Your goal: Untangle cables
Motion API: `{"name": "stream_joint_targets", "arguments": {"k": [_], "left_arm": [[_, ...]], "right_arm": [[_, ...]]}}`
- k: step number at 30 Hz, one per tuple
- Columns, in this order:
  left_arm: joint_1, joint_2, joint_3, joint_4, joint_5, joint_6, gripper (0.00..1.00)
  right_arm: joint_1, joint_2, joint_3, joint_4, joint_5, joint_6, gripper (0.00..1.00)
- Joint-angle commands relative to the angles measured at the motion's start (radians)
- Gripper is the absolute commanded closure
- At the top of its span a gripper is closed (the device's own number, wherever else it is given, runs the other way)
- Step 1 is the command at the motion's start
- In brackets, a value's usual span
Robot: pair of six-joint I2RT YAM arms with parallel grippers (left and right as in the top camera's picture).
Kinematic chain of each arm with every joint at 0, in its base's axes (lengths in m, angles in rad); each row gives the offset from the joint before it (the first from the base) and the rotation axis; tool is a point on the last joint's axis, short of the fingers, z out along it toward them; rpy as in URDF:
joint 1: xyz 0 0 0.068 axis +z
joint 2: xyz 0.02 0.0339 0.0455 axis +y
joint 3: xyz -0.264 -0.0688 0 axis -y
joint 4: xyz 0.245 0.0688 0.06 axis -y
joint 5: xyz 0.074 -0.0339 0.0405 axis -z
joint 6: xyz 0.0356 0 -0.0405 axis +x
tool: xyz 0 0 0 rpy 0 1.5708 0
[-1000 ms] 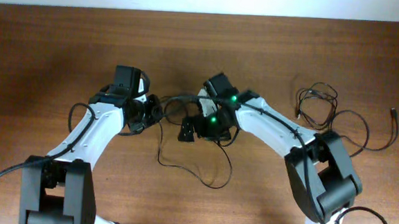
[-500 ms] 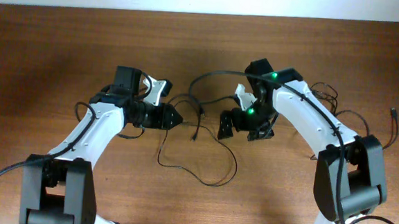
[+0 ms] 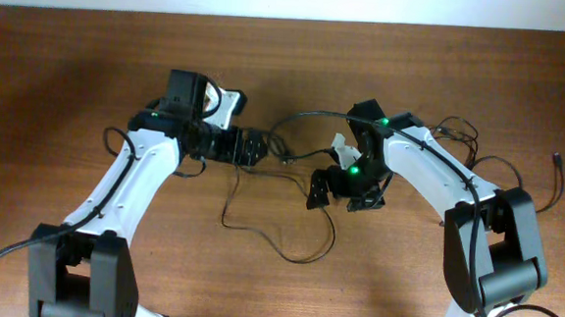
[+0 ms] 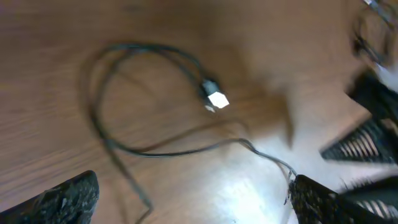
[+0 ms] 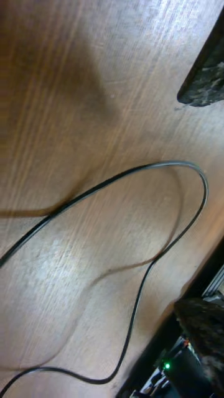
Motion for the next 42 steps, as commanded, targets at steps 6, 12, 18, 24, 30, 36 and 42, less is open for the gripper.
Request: {"name": "stream_joint_targets", "arguments": {"k": [6,12,18,24,30,36,42], "left_arm": [[0.124,-0.003,0.017,-0.011,-0.119,-0.293,0.03],[0.31,-0.002,0.015,-0.03,-0.113,-0.339,0.01],[0.345,-0.002,-0.013,-0.026,-0.243,-0.368,0.01],[0.343,-0.002,-0.015,-0.045,-0.267,-0.391,0.04],[0.343,-0.002,-0.015,-0.045,-0.267,-0.391,0.02],[0.343,-0.002,-0.015,-0.044,-0.266,-0.392,0.0],[0.343,-0.002,-0.015,-0.044,-0.263,-0.394,0.0]], "right_arm": [[0.04,-0.01,-0.005,0.125,-0.05,-0.072,0.02],[0.146,-0.01,0.189,0.107,0.007,-0.063,0.01],[0.327,0.005,0.216,0.367,0.373,0.024,0.01],[0.357,0.077,0.216,0.603,0.507,0.015,0.25],[0.343,0.13,0.216,0.673,0.621,-0.105,0.62],[0.304,0.19,0.215,0.615,0.598,-0.105,0.5],[0.304,0.249,0.213,0.606,0.524,-0.105,0.36]]}}
